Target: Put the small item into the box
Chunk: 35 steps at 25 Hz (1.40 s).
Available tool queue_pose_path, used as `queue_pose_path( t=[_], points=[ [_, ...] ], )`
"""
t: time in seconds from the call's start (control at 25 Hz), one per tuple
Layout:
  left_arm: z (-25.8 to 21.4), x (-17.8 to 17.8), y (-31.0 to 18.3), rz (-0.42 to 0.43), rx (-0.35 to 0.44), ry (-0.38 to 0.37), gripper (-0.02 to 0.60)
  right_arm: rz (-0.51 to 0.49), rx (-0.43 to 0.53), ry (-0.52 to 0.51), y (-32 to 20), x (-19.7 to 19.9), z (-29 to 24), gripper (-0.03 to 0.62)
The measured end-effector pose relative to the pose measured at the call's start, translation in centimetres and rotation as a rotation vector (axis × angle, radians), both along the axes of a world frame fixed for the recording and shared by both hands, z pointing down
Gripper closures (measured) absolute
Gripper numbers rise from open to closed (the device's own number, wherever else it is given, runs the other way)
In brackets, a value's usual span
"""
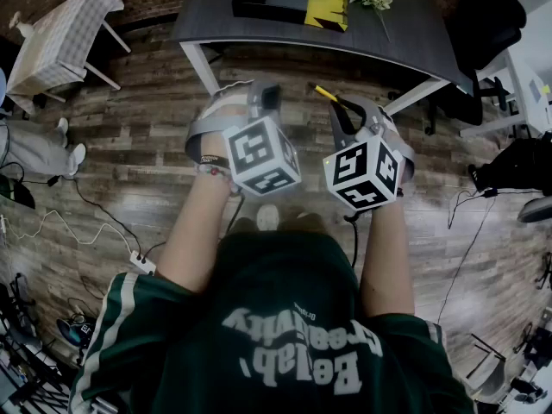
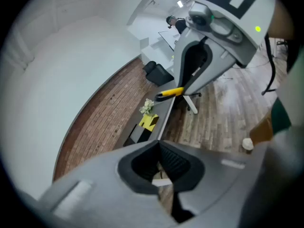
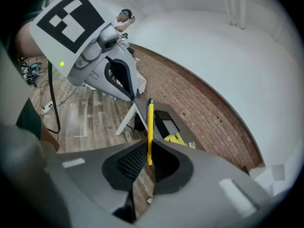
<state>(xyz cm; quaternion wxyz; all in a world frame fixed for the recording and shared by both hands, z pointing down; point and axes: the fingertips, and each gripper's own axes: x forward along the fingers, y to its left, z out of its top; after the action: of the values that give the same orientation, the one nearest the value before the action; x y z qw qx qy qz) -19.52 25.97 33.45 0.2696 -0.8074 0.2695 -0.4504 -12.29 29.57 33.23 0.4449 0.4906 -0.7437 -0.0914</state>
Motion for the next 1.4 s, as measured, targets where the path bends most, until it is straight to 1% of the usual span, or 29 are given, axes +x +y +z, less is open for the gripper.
queue_pose_path(
  t=[0.16, 0.68, 0.84, 1.4],
  points=[
    [0.2, 0.0, 0.3, -0.001, -0.011, -0.002, 0.581, -0.003, 0.0, -0.002, 0.1, -0.1, 0.0, 0.562],
    [0.2, -0.5, 0.6, -0.001, -0.009, -0.009, 0.581, -0.005, -0.002, -0.004, 0.5, -0.6, 0.0, 0.562],
    [0.4, -0.5, 0.9, 0.005, -0.021, -0.011, 0.581, 0.0, 0.002, -0.009, 0.5, -0.7, -0.1, 0.56],
    [0.3, -1.7, 1.6, 0.003, -0.01, -0.01, 0.581, -0.019, 0.008, 0.002, 1.3, -2.1, -0.1, 0.562]
  ],
)
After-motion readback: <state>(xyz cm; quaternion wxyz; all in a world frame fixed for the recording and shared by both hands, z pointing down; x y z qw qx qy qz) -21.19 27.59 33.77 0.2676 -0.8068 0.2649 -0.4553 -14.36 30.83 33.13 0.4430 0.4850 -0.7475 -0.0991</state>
